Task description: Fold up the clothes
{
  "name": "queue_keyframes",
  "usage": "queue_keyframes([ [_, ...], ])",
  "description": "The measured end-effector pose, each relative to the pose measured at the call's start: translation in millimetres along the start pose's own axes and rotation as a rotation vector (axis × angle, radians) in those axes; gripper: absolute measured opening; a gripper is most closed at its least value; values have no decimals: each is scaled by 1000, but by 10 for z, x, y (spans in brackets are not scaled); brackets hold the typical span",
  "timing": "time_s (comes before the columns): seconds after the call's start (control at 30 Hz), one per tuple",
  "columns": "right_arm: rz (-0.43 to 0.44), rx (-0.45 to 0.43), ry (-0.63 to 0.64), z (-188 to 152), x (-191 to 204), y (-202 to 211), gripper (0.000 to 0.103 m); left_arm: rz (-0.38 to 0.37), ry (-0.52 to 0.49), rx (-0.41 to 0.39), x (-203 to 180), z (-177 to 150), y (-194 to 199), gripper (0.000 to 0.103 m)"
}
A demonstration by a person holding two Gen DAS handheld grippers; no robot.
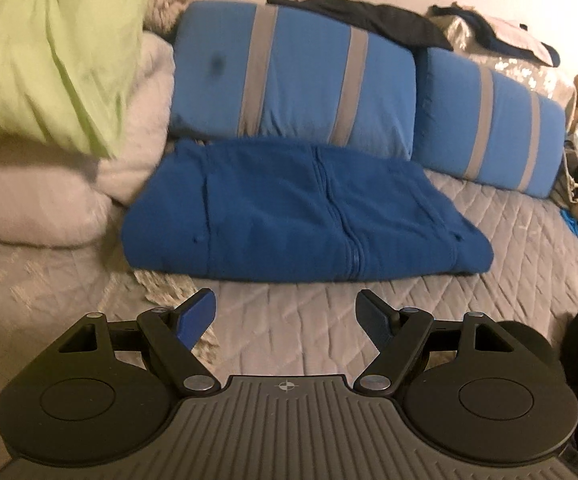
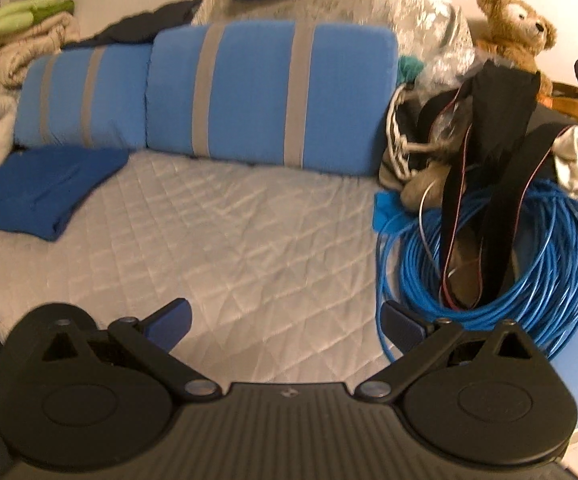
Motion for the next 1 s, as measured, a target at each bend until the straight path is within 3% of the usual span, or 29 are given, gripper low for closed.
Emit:
queue_keyframes([
  [0.47, -8, 140, 33, -431, 374, -653, 103, -8, -57, 132, -376, -524, -658, 77],
  [0.77, -3, 203, -8, -646, 502, -1048, 103, 63, -53, 181, -415, -928, -1173, 77],
  [0.8, -8, 208, -11, -681, 511, -1099, 103, 75, -44, 177, -402, -973, -1224, 82],
  [0.83, -15, 213, -10, -717, 518, -1154, 103, 84, -36, 172, -391, -1006, -1260, 97],
  [0.87, -22, 219, -7, -757, 524, -1212, 103, 84, -32, 166, -382, -1013, -1262, 102],
  [1.0, -56, 265, -30, -979, 535, -1455, 103, 85, -17, 141, -347, -1040, -1270, 103],
])
Point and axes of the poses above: each gripper's, at about its wrist camera, not at the fingertips, and y roughly against the way its jaws point, x to its left, z to its top, the point moved 6 cm from there along -y, roughly the way its jaws point, and after that the axes turned 5 degrees about -x, right-handed, at the moved point
